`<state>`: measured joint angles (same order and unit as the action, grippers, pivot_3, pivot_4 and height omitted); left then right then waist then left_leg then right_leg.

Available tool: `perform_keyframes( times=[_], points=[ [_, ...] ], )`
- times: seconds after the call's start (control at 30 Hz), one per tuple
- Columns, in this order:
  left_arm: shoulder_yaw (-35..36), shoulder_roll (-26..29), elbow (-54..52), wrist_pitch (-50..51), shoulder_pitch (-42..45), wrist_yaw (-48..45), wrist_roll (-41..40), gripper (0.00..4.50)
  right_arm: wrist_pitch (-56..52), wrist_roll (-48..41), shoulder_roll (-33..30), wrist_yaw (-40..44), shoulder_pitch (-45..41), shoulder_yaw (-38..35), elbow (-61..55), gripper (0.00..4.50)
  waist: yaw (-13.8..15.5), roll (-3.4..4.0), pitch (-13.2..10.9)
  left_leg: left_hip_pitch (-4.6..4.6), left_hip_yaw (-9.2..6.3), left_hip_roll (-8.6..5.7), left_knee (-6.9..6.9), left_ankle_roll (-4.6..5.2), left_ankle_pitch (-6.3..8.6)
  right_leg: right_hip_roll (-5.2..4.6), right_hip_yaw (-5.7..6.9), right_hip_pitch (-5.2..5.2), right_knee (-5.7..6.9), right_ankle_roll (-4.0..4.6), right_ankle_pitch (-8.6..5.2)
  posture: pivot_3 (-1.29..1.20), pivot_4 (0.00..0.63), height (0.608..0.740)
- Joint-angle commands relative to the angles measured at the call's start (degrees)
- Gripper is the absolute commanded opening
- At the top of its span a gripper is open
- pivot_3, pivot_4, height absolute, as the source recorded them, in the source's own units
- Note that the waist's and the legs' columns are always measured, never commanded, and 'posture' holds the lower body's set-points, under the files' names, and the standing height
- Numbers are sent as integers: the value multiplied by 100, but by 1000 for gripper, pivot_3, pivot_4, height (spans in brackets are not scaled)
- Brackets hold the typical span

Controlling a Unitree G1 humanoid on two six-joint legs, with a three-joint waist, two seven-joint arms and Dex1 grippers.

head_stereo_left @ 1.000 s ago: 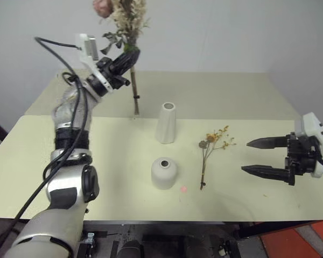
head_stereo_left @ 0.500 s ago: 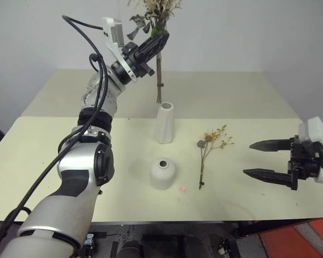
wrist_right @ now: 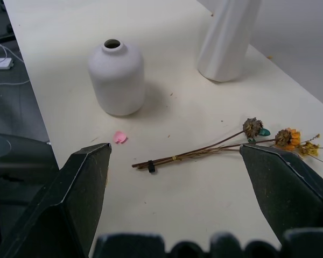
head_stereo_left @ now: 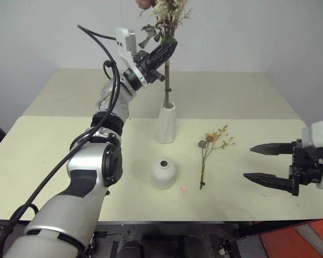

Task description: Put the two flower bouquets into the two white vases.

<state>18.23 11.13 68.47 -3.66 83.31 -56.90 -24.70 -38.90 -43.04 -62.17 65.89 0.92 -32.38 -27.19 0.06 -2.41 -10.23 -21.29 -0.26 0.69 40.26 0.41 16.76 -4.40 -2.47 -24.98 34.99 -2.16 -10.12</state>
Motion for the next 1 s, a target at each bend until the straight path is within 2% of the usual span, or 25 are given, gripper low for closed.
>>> perform_keyframes(
  times=[0.03,1.0],
  points=[
    [72,-34,-5,-171,251,25,42,159,-33,-137,28,-70,57,-324,-215,4500,-1,0,0,0,0,0,0,0,0,0,0,0,0,0,0,0,150,740],
    [210,-93,113,-266,307,19,241,159,-73,-468,88,-229,309,-645,-436,4500,9,0,0,1,0,0,0,0,0,0,0,1,0,-1,0,0,150,740]
  ],
)
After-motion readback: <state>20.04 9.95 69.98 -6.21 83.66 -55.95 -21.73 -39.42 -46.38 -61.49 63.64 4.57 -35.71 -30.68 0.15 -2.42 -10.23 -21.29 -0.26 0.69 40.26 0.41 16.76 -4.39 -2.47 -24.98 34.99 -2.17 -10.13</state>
